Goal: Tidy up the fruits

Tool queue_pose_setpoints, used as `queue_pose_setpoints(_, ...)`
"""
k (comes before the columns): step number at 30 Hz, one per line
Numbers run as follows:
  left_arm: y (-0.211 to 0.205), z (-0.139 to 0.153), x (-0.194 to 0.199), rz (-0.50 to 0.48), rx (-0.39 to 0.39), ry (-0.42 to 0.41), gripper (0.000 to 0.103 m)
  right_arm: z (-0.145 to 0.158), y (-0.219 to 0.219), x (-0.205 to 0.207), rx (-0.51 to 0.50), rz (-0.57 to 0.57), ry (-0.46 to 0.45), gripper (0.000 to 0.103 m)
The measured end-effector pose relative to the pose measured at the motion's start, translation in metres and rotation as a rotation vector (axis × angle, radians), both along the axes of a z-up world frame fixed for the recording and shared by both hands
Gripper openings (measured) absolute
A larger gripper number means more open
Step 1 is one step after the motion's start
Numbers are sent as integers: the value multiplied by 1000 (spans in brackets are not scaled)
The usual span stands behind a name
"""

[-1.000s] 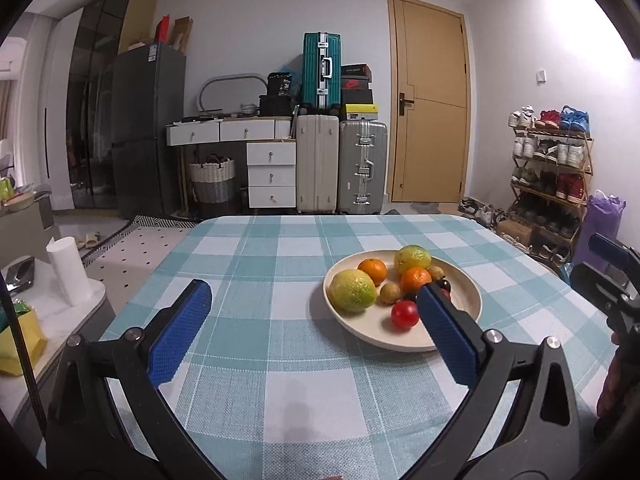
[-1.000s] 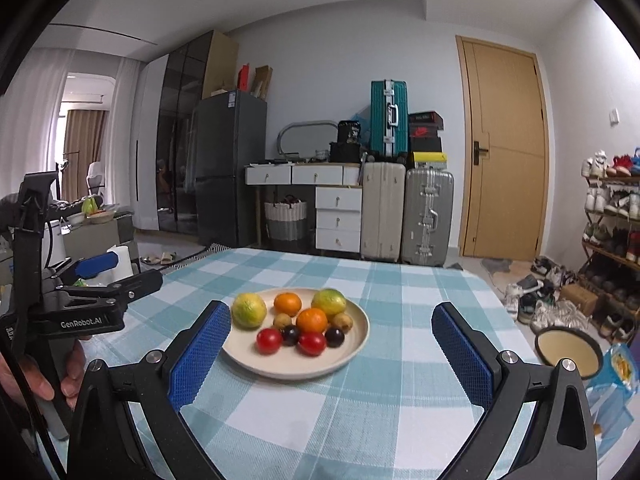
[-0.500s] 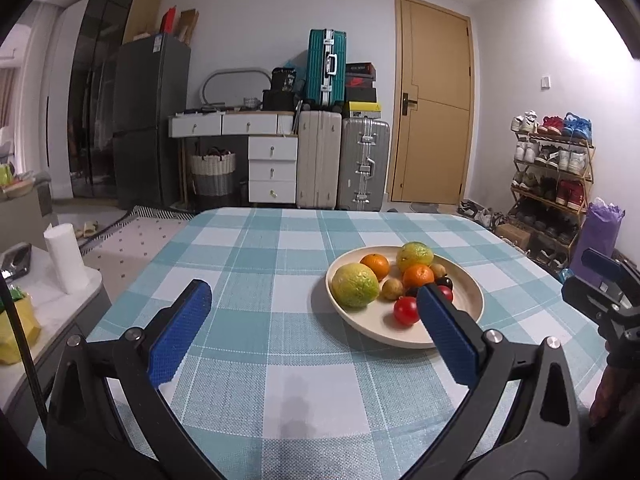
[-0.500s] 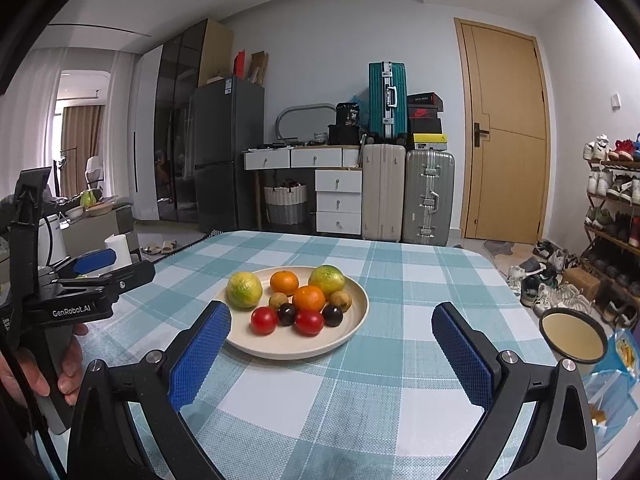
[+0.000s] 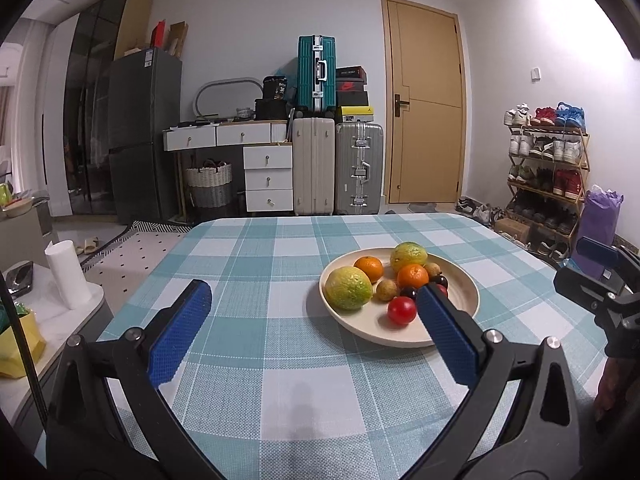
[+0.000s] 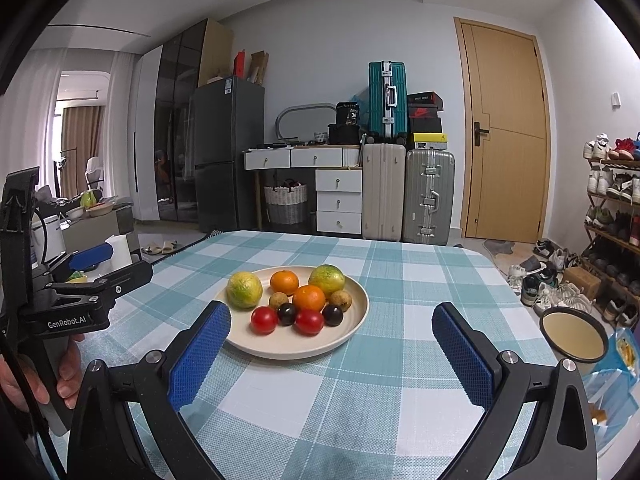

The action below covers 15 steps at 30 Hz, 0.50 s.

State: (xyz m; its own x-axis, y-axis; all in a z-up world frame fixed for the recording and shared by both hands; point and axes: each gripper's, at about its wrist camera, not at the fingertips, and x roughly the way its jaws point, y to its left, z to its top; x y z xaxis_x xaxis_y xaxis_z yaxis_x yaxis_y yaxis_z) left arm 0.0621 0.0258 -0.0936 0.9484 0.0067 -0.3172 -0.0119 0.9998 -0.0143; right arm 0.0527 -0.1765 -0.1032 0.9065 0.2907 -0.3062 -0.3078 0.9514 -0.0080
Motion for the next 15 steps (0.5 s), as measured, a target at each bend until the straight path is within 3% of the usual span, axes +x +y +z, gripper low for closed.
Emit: queue_pose_setpoints(15, 0, 0, -1, 0, 0, 0, 103, 0, 0, 0, 1, 0, 0, 103)
